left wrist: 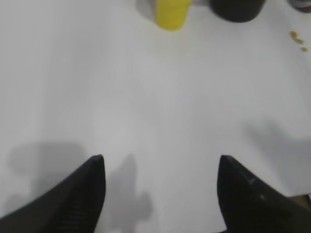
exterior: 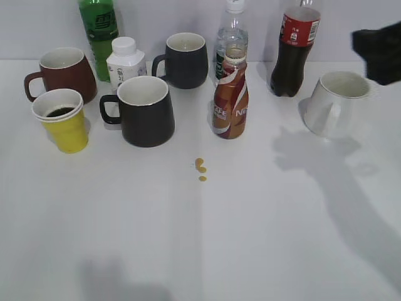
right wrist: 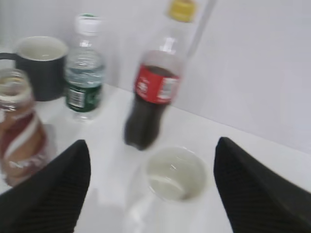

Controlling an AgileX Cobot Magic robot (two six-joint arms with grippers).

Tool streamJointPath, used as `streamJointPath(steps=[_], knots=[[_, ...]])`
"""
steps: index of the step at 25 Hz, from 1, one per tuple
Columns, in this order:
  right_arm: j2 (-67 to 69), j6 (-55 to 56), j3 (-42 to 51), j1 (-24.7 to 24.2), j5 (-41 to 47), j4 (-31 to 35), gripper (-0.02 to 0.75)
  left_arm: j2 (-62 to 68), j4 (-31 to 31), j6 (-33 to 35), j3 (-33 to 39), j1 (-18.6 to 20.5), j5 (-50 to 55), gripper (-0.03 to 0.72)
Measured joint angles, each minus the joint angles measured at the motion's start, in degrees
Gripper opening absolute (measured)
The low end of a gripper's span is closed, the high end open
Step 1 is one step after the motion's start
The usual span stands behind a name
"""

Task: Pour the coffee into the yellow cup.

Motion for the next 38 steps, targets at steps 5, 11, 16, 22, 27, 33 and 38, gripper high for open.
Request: streamJointPath(steps=[5, 11, 16, 22, 27, 33, 38], knots=[[-8.6, -25.5, 4.2, 0.0, 8.4, 28.8, 0.594, -2.2, 1.3, 3.1, 0.2, 0.0, 0.3, 0.546], [-14.2, -71.4, 4.4, 0.0, 27.4, 73.6, 0.592, -2.4, 2.4, 3.7, 1.8, 0.0, -4.9, 0.545], [-21.8, -96.7, 4.4, 0.0, 36.9, 99.9, 0.592, -2.4, 2.4, 4.3, 3.4, 0.0, -8.4, 0.545], [-35.4, -102.3, 4.4, 0.0, 49.7, 107.4, 0.592, -2.4, 2.7, 8.6, 3.4, 0.0, -8.4, 0.545], [-50.1, -102.4, 6.0, 0.0, 54.3, 110.0, 0.592, -2.4, 2.9, 8.8, 3.4, 0.0, -8.4, 0.545], [-63.4, -101.5, 9.1, 0.0, 53.0, 110.7, 0.592, -2.4, 3.0, 8.9, 3.4, 0.0, -8.5, 0.545], [-65.4, -96.5, 9.1, 0.0, 52.6, 108.1, 0.592, -2.4, 3.1, 8.9, 3.4, 0.0, -8.5, 0.545]])
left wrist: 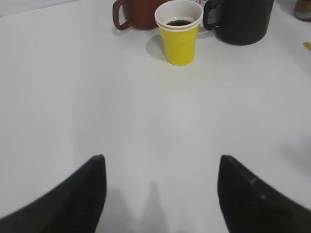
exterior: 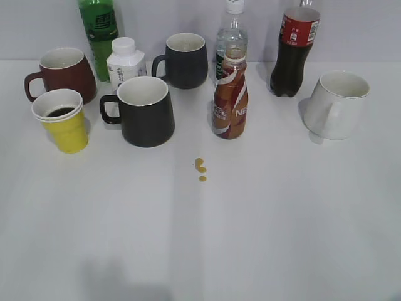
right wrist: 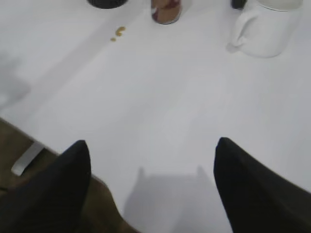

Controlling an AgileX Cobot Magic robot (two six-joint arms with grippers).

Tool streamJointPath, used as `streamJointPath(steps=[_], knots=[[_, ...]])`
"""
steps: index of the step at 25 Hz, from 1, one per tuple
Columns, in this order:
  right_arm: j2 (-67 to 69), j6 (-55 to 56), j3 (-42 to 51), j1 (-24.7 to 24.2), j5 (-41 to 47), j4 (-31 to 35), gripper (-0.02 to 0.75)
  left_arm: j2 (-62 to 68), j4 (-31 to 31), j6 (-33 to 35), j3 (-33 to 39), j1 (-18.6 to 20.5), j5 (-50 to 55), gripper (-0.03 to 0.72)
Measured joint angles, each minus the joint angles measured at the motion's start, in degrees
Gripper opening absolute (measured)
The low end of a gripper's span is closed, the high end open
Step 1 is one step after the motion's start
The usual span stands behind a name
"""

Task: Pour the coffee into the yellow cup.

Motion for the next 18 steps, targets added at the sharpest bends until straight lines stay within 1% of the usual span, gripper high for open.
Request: streamJointPath(steps=[3, 12, 14, 16, 18], knots=[[0.0, 1.7, 0.3, 0.0, -0.1, -0.7, 0.592, 0.0, 0.0, 0.0, 0.0, 0.0, 0.0, 0.545], [0.0, 2.2, 0.4, 0.0, -0.2, -0.7, 0.592, 0.0, 0.0, 0.0, 0.0, 0.0, 0.0, 0.545], [0.0, 2.2, 0.4, 0.0, -0.2, -0.8, 0.592, 0.0, 0.0, 0.0, 0.0, 0.6, 0.0, 0.545], [-0.1, 2.2, 0.4, -1.8, -0.3, -0.7, 0.592, 0.0, 0.0, 0.0, 0.0, 2.0, 0.0, 0.545], [0.0, 2.2, 0.4, -6.1, -0.3, -0.7, 0.592, 0.0, 0.0, 0.0, 0.0, 3.9, 0.0, 0.545]])
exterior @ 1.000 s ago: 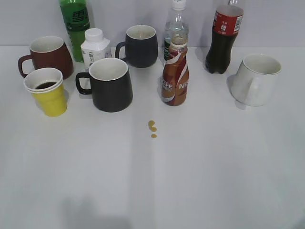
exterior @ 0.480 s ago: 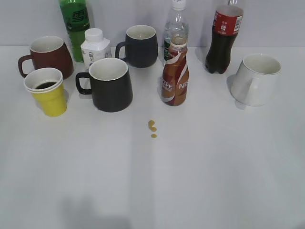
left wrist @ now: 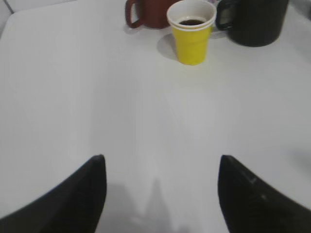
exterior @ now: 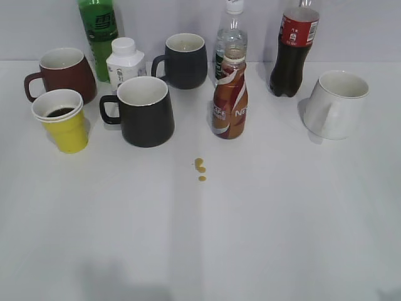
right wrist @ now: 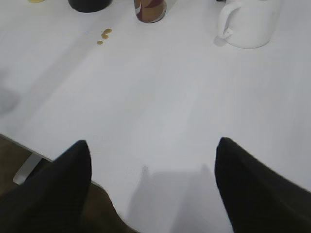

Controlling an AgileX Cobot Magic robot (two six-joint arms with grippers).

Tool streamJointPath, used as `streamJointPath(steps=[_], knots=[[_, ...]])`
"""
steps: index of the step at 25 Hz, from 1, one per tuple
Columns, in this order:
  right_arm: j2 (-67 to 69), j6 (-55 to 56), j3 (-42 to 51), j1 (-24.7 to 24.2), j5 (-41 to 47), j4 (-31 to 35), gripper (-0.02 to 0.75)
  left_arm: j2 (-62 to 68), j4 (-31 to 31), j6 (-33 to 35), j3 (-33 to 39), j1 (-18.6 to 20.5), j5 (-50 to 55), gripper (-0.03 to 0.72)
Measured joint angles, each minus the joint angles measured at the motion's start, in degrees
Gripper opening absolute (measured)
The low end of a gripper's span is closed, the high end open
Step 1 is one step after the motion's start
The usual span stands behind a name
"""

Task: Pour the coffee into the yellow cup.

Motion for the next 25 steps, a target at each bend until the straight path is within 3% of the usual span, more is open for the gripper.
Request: streamJointPath(steps=[5, 8, 25], knots=[[0.0, 0.0, 0.0, -13.4, -0.1, 0.0, 0.592, -3.1, 0.0, 0.0, 0.0, 4.3, -0.2, 0.545], [-0.1, 0.0, 0.0, -17.0, -0.3, 0.1, 0.591, -3.4, 0.0, 0.0, 0.0, 5.3, -0.2, 0.545], [-0.1, 0.1, 0.0, -17.4, -0.5, 0.1, 0.591, -3.4, 0.0, 0.0, 0.0, 5.3, -0.2, 0.545]])
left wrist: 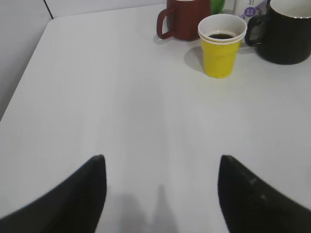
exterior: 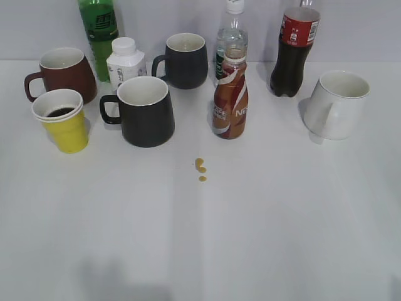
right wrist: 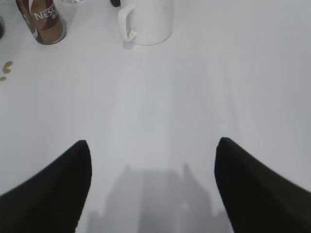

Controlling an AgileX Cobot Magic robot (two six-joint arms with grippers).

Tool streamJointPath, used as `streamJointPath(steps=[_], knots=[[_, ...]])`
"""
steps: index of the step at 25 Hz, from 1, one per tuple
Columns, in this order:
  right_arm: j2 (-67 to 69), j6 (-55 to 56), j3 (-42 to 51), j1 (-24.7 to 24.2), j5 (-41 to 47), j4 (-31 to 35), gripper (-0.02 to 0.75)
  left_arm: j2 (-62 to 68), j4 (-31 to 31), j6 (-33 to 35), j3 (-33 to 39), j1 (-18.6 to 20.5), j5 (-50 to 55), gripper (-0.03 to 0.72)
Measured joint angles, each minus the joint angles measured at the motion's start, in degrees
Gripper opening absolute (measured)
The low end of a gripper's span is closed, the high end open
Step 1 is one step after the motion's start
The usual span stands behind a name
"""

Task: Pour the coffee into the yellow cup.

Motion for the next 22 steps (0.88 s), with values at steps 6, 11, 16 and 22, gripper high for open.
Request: streamJointPath(steps=[6, 11, 16, 22], knots=[[0.0, 0.0, 0.0, 0.0, 0.0, 0.0, 0.591, 0.0, 0.0, 0.0, 0.0, 0.0, 0.0, 0.545], [0.0, 0.0, 0.0, 0.0, -0.1, 0.0, 0.591, 0.0, 0.0, 0.0, 0.0, 0.0, 0.0, 0.545], [0.0, 0.1, 0.0, 0.0, -0.1, -2.3, 0.59, 0.0, 0.0, 0.0, 0.0, 0.0, 0.0, 0.545], [0.0, 0.3, 0.0, 0.0, -0.1, -2.8, 0.591, 0.0, 0.0, 0.0, 0.0, 0.0, 0.0, 0.545]])
